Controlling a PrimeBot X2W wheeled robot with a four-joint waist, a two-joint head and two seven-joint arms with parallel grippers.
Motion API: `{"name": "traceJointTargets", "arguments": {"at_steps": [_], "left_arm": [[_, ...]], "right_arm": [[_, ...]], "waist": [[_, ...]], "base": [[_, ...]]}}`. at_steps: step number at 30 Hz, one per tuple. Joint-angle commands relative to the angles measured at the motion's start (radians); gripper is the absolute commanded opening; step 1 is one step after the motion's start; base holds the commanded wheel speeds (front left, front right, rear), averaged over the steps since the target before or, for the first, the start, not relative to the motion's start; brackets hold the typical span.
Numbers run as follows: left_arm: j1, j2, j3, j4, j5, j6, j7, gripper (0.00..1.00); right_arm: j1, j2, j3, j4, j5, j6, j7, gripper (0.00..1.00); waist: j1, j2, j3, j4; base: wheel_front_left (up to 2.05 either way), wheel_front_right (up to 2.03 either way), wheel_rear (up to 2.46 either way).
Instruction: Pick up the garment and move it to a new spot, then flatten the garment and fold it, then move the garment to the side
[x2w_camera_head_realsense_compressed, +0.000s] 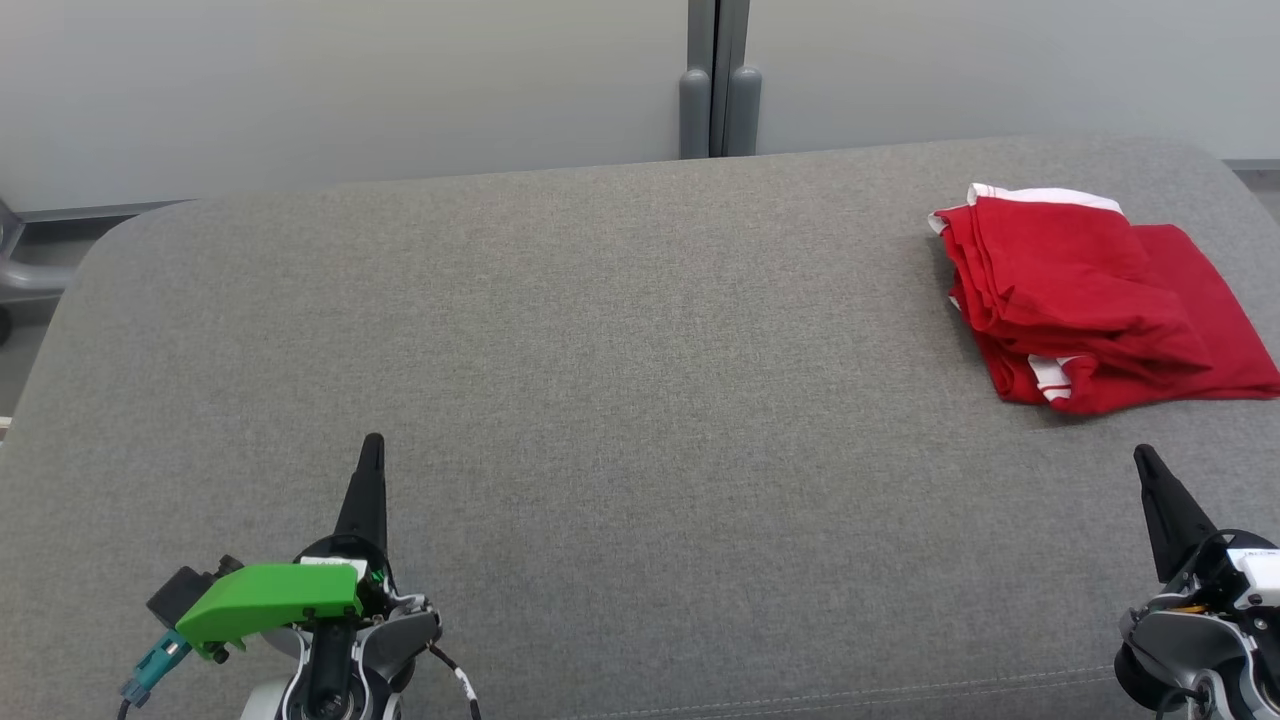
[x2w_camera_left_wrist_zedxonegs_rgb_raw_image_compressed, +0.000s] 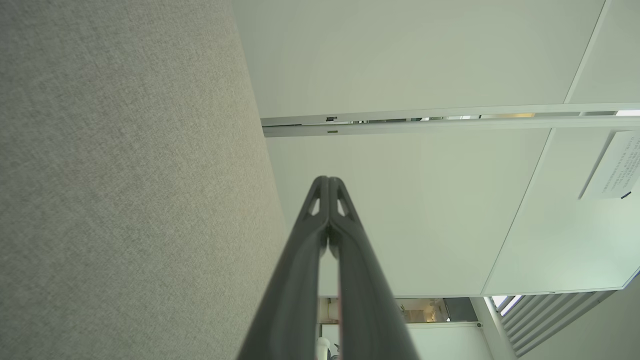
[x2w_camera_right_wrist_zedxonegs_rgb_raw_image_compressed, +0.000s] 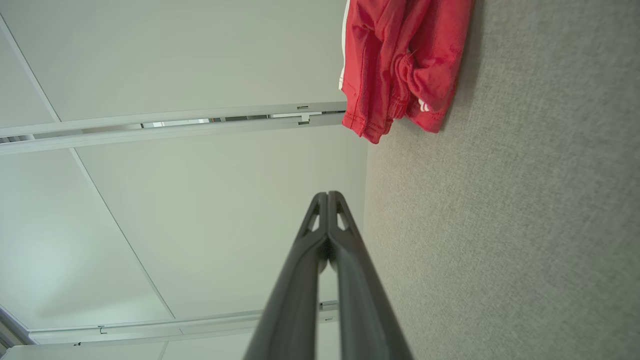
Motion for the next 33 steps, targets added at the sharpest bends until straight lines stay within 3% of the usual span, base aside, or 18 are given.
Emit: {"name": "traceJointTargets", "arguments": {"at_steps": [1, 33], "left_arm": [[-0.012, 0.001, -0.001, -0.001, -0.006, -0.007, 0.001, 0.00], [-0.012, 0.001, -0.001, -0.002, -0.006, -0.007, 0.000, 0.00]], "right_arm": [[-0.010, -0.001, -0.001, -0.003, 0.004, 0.000, 0.001, 0.00], [-0.010, -0.001, -0.001, -0.003, 0.004, 0.000, 0.001, 0.00]], "waist": [[0.0000, 0.0000, 0.000, 0.000], [0.0000, 0.0000, 0.000, 0.000]], "base": [[0.00, 0.00, 0.00], [0.00, 0.00, 0.00]]}}
